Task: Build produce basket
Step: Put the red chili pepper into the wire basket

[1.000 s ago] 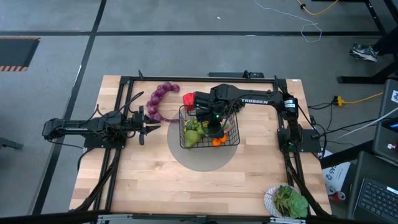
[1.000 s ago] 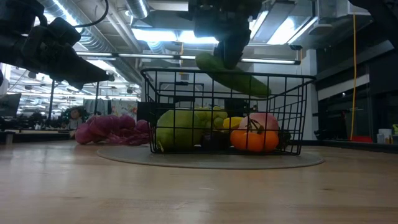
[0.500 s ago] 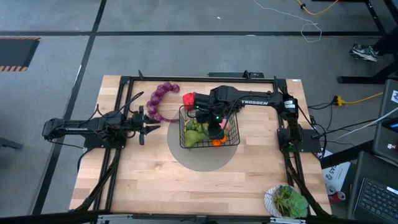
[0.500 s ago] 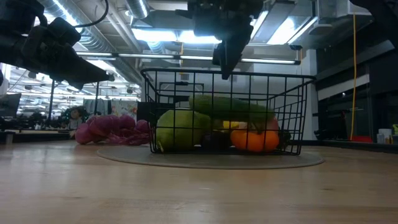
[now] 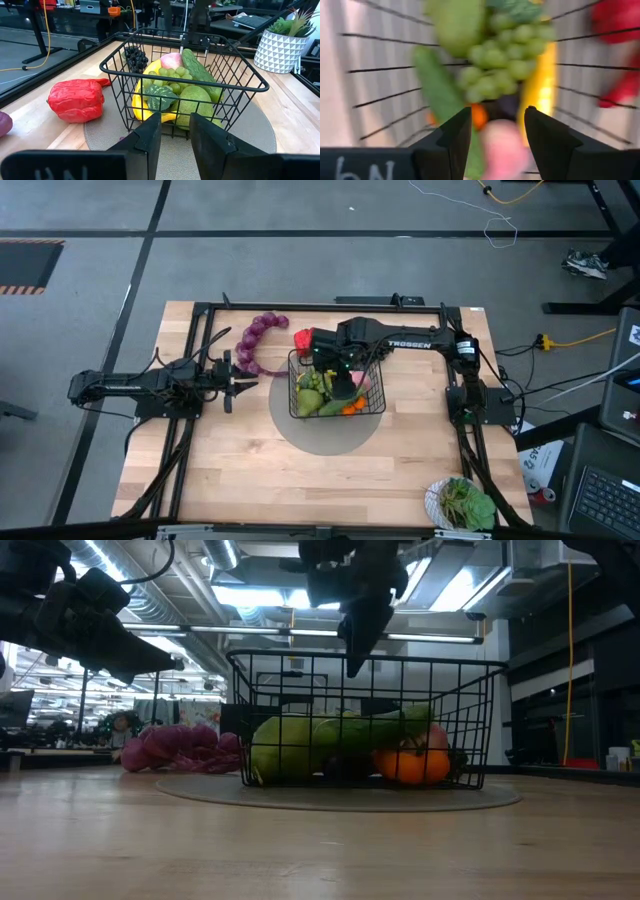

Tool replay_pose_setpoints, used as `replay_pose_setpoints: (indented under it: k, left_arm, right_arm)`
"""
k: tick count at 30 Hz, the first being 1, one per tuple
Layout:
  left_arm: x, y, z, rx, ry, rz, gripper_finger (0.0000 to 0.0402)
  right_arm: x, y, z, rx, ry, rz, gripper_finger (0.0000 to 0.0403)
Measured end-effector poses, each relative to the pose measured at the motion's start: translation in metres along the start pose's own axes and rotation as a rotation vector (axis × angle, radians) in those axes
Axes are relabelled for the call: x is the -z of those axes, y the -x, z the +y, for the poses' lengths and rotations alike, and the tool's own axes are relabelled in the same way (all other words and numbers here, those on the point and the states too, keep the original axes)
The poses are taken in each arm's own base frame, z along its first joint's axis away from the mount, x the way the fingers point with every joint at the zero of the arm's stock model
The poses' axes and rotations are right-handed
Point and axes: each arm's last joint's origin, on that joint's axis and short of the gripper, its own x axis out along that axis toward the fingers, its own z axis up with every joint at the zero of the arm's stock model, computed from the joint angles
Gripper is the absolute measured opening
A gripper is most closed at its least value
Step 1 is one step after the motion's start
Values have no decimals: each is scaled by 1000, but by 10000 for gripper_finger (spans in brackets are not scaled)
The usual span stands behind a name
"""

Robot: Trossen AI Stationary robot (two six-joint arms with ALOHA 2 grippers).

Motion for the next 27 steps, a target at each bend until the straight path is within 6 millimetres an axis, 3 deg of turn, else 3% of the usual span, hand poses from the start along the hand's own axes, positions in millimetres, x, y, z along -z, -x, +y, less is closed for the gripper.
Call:
replay_pose_setpoints:
  k: [5,10,17,27]
  left_arm:
    - [0,0,0,0,0,0,96]
    - [0,0,0,0,0,0,96]
    - [0,0,0,0,0,0,96]
    - [0,0,0,0,0,0,96]
  right_arm:
    - [-2,1,-9,235,-3,8,181]
    - [-8,4,-30,338,-54,-80,181]
    - [-11,12,-80,378,-271,-275,181]
    - [4,25,-148,226,-580,-488,181]
